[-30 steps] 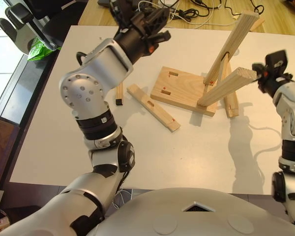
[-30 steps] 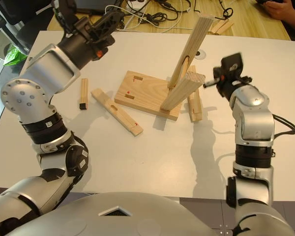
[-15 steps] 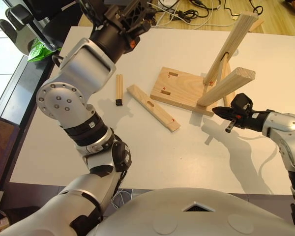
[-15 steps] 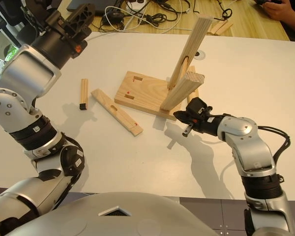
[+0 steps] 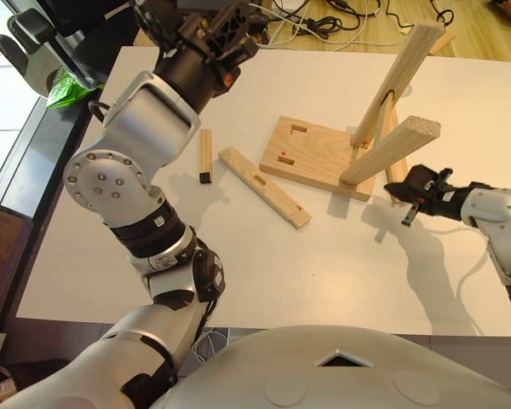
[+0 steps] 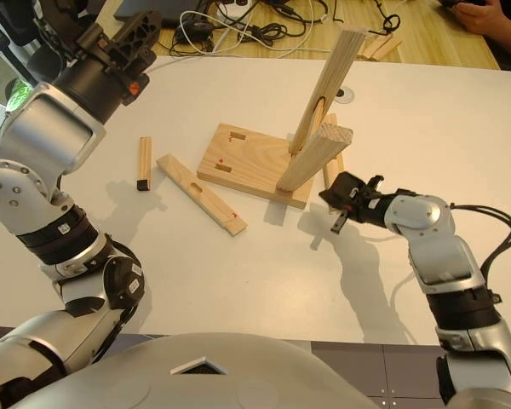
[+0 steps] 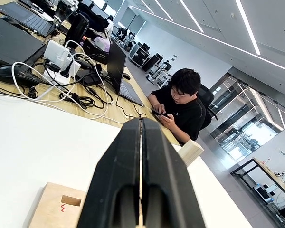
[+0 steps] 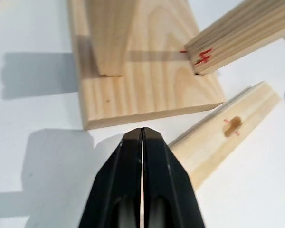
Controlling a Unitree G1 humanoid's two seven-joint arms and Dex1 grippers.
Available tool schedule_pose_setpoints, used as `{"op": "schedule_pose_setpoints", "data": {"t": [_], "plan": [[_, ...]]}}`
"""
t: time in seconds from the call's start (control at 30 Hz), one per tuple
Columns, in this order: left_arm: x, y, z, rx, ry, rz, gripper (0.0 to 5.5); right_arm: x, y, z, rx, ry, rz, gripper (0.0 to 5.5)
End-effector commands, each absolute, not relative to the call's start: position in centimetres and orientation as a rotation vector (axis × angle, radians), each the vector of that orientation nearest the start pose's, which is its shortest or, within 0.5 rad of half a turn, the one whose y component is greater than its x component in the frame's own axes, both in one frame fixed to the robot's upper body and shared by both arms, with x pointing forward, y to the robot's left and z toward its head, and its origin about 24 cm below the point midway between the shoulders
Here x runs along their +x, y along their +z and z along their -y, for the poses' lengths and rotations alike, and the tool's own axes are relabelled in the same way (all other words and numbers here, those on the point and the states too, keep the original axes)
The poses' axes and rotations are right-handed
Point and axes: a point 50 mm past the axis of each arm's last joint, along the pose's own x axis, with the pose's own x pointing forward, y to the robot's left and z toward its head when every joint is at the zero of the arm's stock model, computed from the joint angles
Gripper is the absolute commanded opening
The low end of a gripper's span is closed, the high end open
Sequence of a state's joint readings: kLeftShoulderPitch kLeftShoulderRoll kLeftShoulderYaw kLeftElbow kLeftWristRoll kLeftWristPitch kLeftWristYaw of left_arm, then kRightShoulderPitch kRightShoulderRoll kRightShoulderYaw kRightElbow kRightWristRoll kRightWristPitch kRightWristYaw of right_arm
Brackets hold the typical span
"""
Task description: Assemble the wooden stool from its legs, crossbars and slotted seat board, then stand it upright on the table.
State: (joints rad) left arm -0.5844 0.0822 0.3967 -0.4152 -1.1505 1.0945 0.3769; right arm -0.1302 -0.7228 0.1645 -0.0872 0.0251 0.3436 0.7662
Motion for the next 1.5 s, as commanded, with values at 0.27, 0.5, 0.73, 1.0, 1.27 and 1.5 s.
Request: {"op": "schedule_pose_setpoints", "data": {"t": [0.27,0.5,0.73,1.0,1.27,1.5], "plan": [[28.7,21.9,-13.7,-0.622,-0.441,-0.096,0.05,23.1,4.1,17.5,-0.523,1.050,-0.495,0.00],[28.8,21.9,-13.6,-0.633,-0.444,-0.097,0.05,23.7,5.3,15.5,-0.426,1.050,-0.401,0.00],[28.7,21.9,-13.9,-0.639,-0.431,-0.087,0.05,24.4,7.5,20.0,-0.577,0.960,-0.412,0.00],[28.8,22.0,-13.6,-0.643,-0.451,-0.096,0.05,25.5,4.8,20.0,-0.639,0.907,-0.453,0.00],[28.9,22.1,-13.3,-0.635,-0.473,-0.107,0.05,24.3,2.7,16.4,-0.612,1.050,-0.457,0.00],[29.0,22.2,-13.2,-0.635,-0.480,-0.113,0.05,25.9,3.5,13.9,-0.442,0.970,-0.392,0.00]]}}
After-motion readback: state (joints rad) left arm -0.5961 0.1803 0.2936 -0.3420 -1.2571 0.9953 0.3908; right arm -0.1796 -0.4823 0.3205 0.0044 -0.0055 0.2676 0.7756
